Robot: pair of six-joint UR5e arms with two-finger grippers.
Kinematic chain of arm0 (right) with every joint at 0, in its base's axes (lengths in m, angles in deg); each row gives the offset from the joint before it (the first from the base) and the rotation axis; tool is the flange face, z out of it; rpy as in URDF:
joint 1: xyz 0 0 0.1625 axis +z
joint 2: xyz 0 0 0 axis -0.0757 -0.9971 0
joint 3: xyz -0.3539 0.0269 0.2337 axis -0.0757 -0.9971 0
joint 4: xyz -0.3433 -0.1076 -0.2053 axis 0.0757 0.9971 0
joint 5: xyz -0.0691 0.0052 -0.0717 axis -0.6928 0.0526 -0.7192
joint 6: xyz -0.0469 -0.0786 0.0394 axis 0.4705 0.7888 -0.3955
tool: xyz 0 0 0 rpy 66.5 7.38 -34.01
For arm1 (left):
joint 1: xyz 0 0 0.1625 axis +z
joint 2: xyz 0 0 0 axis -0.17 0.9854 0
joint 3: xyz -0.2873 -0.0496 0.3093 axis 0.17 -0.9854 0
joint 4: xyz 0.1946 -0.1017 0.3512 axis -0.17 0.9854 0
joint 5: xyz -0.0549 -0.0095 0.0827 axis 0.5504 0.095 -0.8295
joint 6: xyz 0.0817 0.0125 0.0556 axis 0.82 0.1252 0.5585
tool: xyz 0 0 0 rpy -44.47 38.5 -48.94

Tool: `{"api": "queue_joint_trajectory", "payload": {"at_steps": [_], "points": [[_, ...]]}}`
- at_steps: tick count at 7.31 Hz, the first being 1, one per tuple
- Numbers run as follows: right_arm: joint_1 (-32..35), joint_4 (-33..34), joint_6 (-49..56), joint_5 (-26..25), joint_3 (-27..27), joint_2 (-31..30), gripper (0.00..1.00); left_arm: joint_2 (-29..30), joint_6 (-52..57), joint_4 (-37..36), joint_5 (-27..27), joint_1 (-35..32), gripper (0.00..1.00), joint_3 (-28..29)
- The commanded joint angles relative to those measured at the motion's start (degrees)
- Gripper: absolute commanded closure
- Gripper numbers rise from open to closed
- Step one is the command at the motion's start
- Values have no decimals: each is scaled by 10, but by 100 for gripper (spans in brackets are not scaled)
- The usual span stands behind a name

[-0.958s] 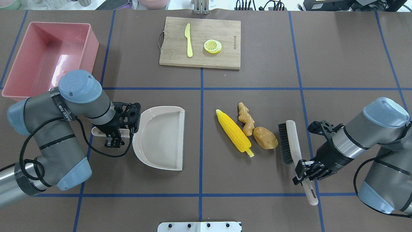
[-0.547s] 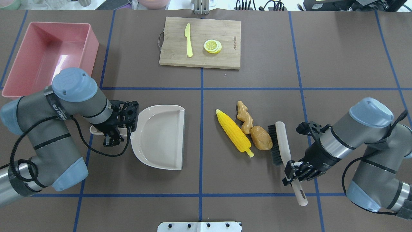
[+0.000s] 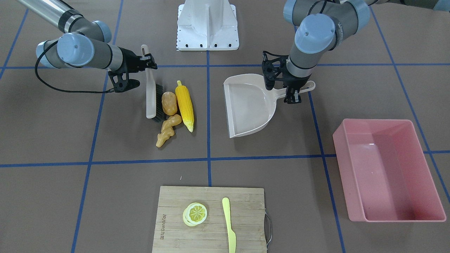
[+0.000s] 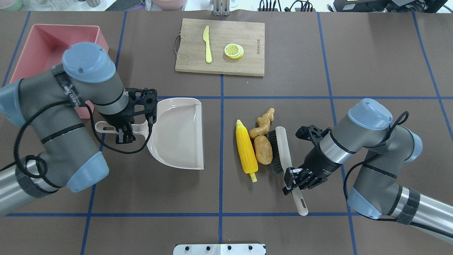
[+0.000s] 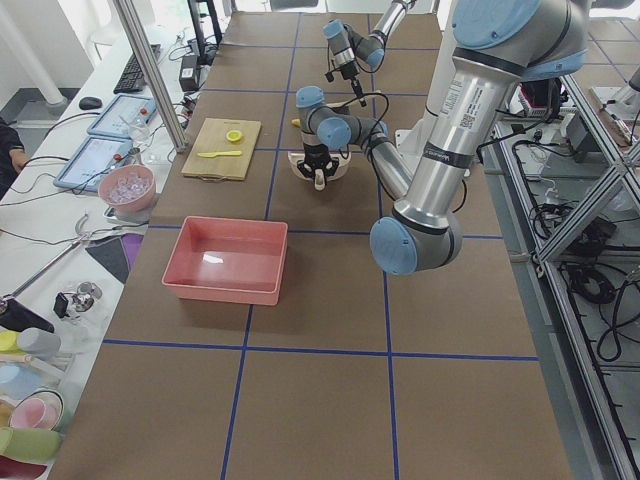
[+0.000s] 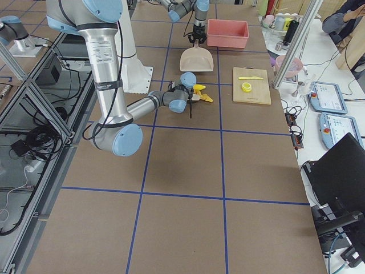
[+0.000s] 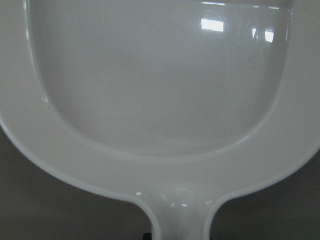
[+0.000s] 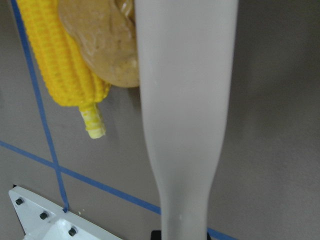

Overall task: Sweep and dump trash into bin
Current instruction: 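Sweep the corn and potato into the dustpan with the right-held brush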

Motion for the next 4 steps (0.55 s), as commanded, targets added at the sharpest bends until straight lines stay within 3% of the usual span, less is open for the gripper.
{"api": "queue_joint_trajectory", "payload": {"at_steps": [1, 4], "points": [[0, 1, 0, 1, -10, 14, 100, 73, 1, -15, 0, 10, 100, 80], [1, -2, -3, 1, -10, 14, 100, 86, 0, -13, -3, 45, 100, 106]]}}
